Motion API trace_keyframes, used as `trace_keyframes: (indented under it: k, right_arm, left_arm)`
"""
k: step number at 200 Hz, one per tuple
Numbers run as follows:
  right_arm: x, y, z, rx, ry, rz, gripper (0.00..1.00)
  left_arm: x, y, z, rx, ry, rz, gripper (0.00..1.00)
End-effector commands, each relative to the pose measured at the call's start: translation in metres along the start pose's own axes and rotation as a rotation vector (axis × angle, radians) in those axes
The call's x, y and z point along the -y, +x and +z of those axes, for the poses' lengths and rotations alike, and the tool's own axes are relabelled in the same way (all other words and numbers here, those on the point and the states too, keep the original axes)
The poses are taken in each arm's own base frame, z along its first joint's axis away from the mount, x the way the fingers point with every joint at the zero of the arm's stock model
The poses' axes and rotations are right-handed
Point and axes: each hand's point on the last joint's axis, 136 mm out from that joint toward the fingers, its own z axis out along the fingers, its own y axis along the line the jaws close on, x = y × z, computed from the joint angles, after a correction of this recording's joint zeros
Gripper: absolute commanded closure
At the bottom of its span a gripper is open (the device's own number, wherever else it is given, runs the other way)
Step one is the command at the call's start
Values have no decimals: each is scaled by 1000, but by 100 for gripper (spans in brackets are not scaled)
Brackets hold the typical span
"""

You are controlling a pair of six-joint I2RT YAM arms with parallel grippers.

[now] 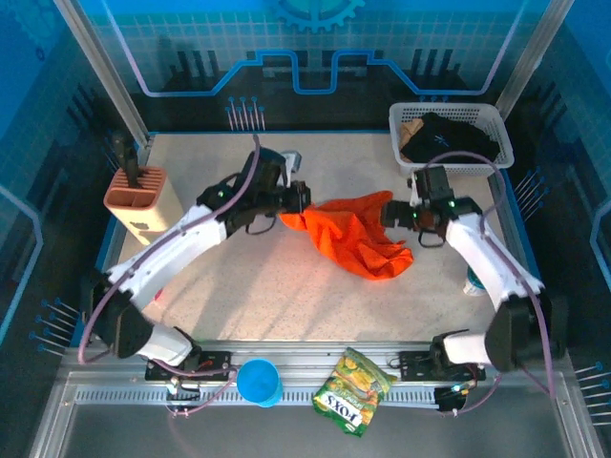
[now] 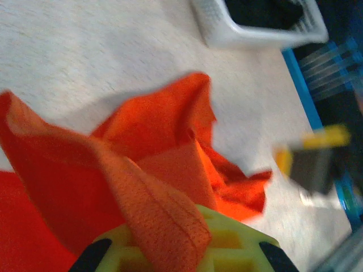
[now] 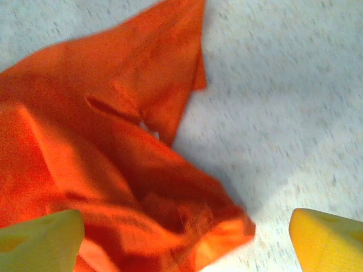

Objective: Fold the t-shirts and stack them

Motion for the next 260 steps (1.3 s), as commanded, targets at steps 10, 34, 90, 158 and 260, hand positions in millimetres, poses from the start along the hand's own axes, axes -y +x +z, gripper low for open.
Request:
trace_keyframes:
  k: [10,34,90,158,260]
  right_arm:
    - [-29,-41,39,-52,-85,-78,7]
    - [-44,-48,77,-130,-58,-121,10]
    - [-62,-23,109,-212,-14,-166,16]
    - [-50,-1,138,-304,130,-224,26]
    - [-82,-80,133,-137,105,-295,100]
  left_arm:
    - [-28,89,3,-173,-126,130,100]
    - [-52,120,-7,-210,-253,150,96]
    - [-32,139,-22,-176,-274,284,34]
    - [-28,150,-13,-178,-283,259,26]
    - [-63,175,74,-275,-500,229,70]
